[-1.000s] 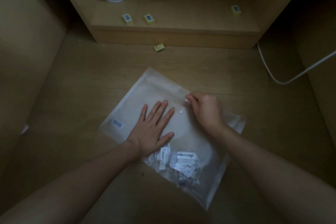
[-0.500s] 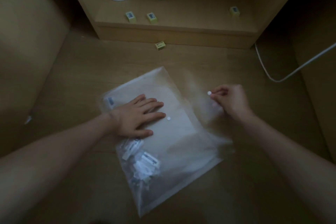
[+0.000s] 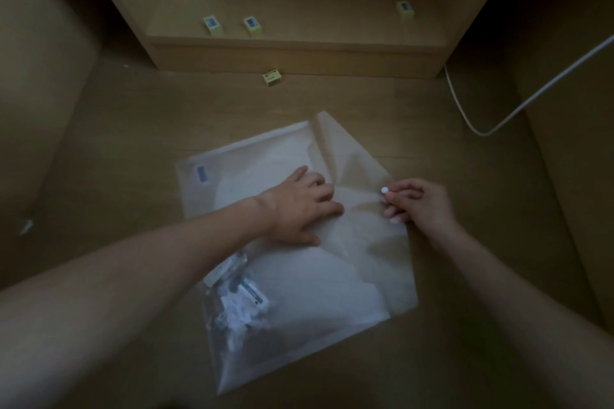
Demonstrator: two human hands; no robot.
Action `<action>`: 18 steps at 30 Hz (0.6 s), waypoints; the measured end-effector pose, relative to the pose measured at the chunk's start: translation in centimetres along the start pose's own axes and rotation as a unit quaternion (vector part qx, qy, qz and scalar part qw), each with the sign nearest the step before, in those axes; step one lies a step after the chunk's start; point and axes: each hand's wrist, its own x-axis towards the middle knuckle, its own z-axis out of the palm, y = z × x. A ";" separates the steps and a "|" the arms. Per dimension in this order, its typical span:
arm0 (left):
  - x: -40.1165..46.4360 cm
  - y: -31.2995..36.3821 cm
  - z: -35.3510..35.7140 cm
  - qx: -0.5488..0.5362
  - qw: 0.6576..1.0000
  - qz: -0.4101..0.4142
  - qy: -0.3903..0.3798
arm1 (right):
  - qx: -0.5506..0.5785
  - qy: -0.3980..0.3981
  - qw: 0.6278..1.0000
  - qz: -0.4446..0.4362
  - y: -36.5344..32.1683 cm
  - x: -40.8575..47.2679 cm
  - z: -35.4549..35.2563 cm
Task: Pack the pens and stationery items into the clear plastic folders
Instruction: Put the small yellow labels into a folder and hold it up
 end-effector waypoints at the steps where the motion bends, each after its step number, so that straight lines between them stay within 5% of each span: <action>1: 0.0 -0.1 -0.4 -0.004 1.000 0.004 0.010 | 0.004 0.002 1.000 -0.002 0.1 -0.1 0.1; 6: -1.1 -1.0 -1.4 -0.118 0.988 -0.025 0.096 | 0.026 0.014 1.000 -0.011 -0.2 -0.1 0.3; 12: -2.7 -1.5 -3.8 -0.167 0.970 -0.170 0.041 | 0.041 0.038 0.998 -0.023 -0.9 -0.1 0.6; 18: -4.6 -0.2 -5.1 -0.222 0.949 -0.221 0.046 | 0.077 0.068 0.994 -0.044 -1.9 -1.0 1.0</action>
